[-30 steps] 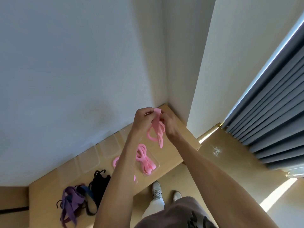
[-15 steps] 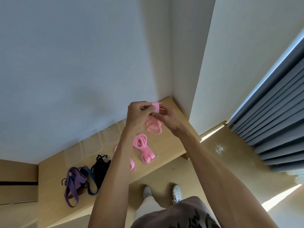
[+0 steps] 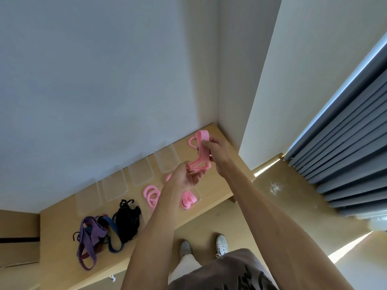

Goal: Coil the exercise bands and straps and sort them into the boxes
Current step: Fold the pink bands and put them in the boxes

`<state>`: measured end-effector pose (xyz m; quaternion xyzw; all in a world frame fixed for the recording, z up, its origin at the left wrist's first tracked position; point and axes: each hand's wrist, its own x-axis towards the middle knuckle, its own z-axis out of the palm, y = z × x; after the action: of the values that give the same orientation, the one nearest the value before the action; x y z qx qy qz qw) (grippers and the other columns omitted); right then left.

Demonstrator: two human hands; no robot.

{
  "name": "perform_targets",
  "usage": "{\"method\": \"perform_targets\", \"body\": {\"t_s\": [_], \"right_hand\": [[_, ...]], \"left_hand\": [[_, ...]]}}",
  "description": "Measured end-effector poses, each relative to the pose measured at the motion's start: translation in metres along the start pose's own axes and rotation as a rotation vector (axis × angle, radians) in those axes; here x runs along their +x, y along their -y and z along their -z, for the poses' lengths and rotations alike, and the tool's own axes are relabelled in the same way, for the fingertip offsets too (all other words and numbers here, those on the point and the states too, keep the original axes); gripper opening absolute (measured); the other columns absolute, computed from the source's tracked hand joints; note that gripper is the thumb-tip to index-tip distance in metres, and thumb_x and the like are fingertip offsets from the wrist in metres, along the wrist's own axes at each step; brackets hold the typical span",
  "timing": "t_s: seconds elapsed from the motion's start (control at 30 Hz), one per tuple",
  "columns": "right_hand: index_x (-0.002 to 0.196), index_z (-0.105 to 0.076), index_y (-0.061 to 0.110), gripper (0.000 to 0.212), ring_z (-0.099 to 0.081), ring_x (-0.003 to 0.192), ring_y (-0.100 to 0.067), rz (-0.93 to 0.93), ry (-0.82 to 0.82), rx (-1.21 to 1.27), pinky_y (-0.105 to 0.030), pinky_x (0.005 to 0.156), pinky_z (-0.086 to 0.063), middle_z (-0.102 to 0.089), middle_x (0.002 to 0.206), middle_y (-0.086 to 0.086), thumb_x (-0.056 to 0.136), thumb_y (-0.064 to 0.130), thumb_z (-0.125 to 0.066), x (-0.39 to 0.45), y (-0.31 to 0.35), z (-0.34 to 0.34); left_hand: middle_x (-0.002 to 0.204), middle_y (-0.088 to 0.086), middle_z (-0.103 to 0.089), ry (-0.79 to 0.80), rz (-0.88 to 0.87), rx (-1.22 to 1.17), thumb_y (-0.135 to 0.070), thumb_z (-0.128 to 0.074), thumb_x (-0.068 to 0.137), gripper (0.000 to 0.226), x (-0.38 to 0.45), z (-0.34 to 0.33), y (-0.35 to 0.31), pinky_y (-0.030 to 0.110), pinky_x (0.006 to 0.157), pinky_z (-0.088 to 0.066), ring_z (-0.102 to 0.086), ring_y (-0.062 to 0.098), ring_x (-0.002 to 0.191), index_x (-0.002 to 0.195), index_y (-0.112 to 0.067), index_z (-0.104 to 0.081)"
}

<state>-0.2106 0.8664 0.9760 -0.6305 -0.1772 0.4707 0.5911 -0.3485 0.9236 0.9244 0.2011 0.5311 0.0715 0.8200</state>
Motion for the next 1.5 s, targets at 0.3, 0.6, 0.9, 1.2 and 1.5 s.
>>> {"method": "perform_targets", "body": {"t_s": [0.3,0.6,0.9,1.2,1.5], "right_hand": [[0.134,-0.044,0.009,0.056,-0.056,0.089,-0.012,-0.078,-0.221,-0.213,-0.030,0.076,-0.047,-0.055,0.115,-0.004,0.079,-0.002,-0.048,0.004,-0.059,-0.032],[0.105,-0.070,0.005,0.032,-0.069,0.075,-0.021,-0.201,0.392,-0.138,-0.030,0.065,-0.055,-0.074,0.094,-0.016,0.074,0.009,-0.062,-0.011,-0.092,-0.120],[0.119,-0.062,0.014,0.058,-0.065,0.081,-0.014,-0.219,0.265,-0.769,-0.019,0.064,-0.049,-0.066,0.093,0.001,0.075,0.044,-0.082,-0.004,-0.169,-0.166],[0.116,-0.067,0.005,0.030,-0.066,0.088,-0.027,-0.291,0.017,-0.908,-0.041,0.078,-0.057,-0.071,0.100,-0.013,0.086,0.009,-0.063,-0.006,-0.252,-0.217],[0.122,-0.066,0.006,0.044,-0.063,0.107,-0.029,-0.260,-0.082,-1.013,-0.037,0.082,-0.054,-0.068,0.120,-0.012,0.079,-0.002,-0.059,-0.009,-0.251,-0.223]], "left_hand": [[0.091,0.017,-0.073,-0.162,-0.444,0.232,0.001,-0.072,0.081,0.024,-0.024,0.066,-0.017,0.032,0.065,-0.051,-0.066,0.028,0.082,0.104,-0.005,-0.077],[0.098,0.016,-0.075,-0.056,-0.536,0.198,-0.005,-0.068,0.089,0.023,-0.039,0.143,-0.048,0.036,0.070,-0.058,-0.070,0.025,0.083,0.109,-0.010,-0.077],[0.086,0.008,-0.072,-0.488,-0.593,0.899,-0.007,-0.061,0.085,0.015,0.007,0.228,-0.036,0.038,0.074,-0.055,-0.067,0.026,0.083,0.093,-0.005,-0.073],[0.106,0.005,-0.072,-0.424,-0.545,1.195,-0.011,-0.063,0.094,0.019,0.066,0.281,-0.022,0.030,0.081,-0.053,-0.066,0.021,0.097,0.110,-0.006,-0.071],[0.107,0.005,-0.070,-0.486,-0.576,1.357,-0.021,-0.063,0.097,0.019,0.061,0.281,-0.021,0.031,0.080,-0.053,-0.066,0.022,0.099,0.114,-0.014,-0.069]]}}
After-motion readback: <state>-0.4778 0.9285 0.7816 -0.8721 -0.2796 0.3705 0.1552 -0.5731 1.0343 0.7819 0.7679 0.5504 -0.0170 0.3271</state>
